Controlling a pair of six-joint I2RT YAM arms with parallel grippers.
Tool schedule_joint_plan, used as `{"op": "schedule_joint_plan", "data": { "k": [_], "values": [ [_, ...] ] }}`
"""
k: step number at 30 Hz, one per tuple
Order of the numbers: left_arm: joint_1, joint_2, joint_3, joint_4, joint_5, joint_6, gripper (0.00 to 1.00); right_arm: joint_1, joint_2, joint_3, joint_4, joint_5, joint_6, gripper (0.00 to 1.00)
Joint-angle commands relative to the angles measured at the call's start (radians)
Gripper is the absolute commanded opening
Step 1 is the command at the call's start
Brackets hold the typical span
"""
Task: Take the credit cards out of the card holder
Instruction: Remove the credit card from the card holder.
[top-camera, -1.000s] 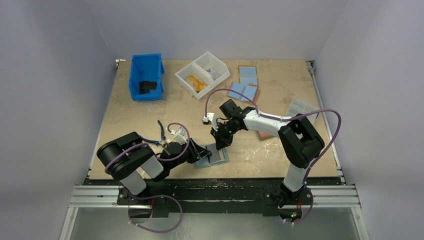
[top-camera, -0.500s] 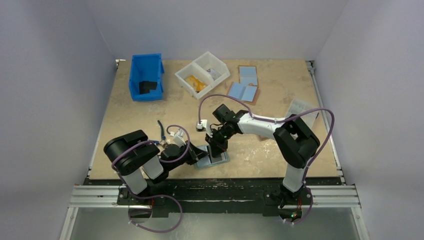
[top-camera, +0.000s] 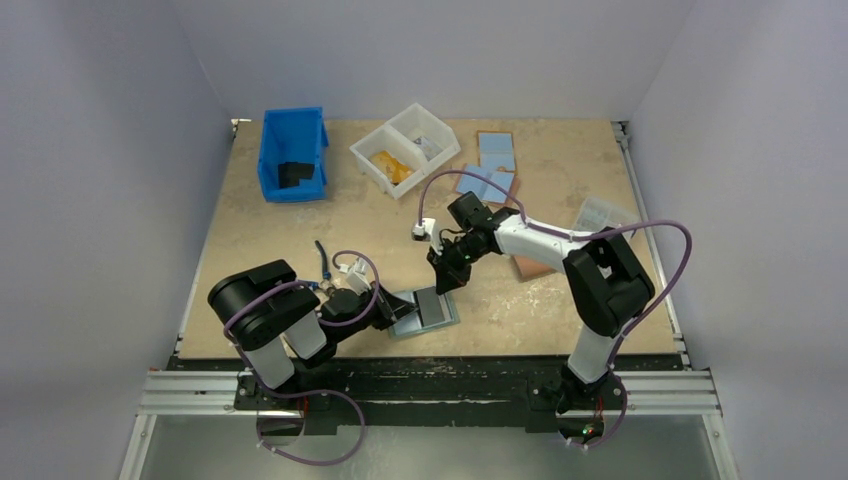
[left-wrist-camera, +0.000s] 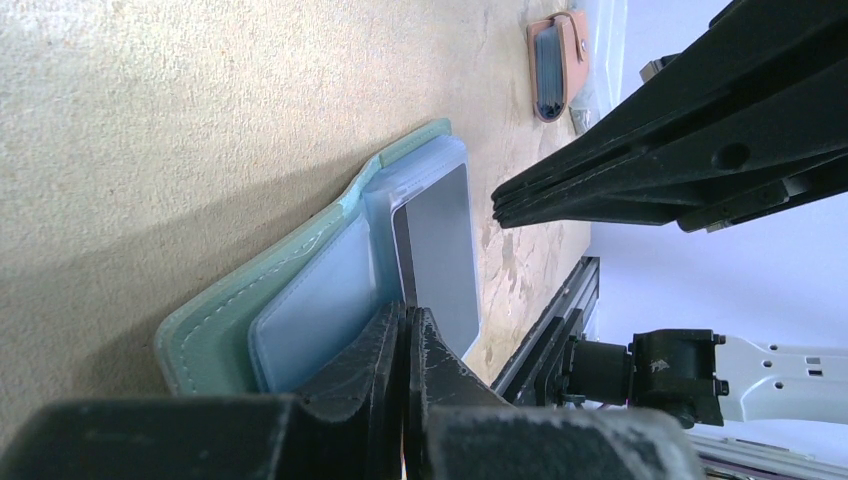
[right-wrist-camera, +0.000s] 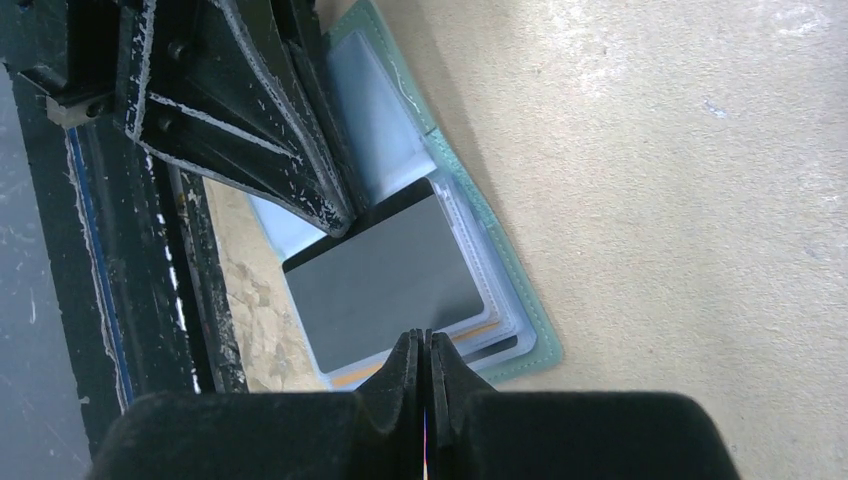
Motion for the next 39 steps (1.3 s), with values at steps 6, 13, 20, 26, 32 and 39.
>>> {"op": "schedule_joint_plan", "data": {
  "k": [6, 13, 20, 26, 32, 39],
  "values": [
    [-0.005, -0.019, -0.002, 0.084, -0.002, 0.010, 0.00, 0.011, 0.019, 0.010, -0.017, -0.058, 0.031, 0.03],
    [-0.006, -0.022, -0.003, 0.085, 0.000, 0.011, 0.00, 0.009, 0.053, 0.007, -0.003, -0.045, 0.075, 0.09],
    [-0.005, -0.030, -0.005, 0.076, -0.002, 0.009, 0.12, 0.006, 0.069, 0.003, 0.016, 0.014, 0.116, 0.13],
    [-0.006, -0.029, -0.001, 0.071, -0.002, 0.010, 0.14, 0.006, 0.062, 0.000, 0.022, 0.046, 0.116, 0.16],
    [-0.006, -0.029, -0.001, 0.069, -0.002, 0.008, 0.14, 0.008, 0.052, 0.003, 0.013, 0.031, 0.108, 0.19],
    [-0.006, -0.030, -0.001, 0.062, -0.005, 0.008, 0.14, 0.005, 0.009, 0.005, 0.000, -0.012, 0.088, 0.22]
  ]
}}
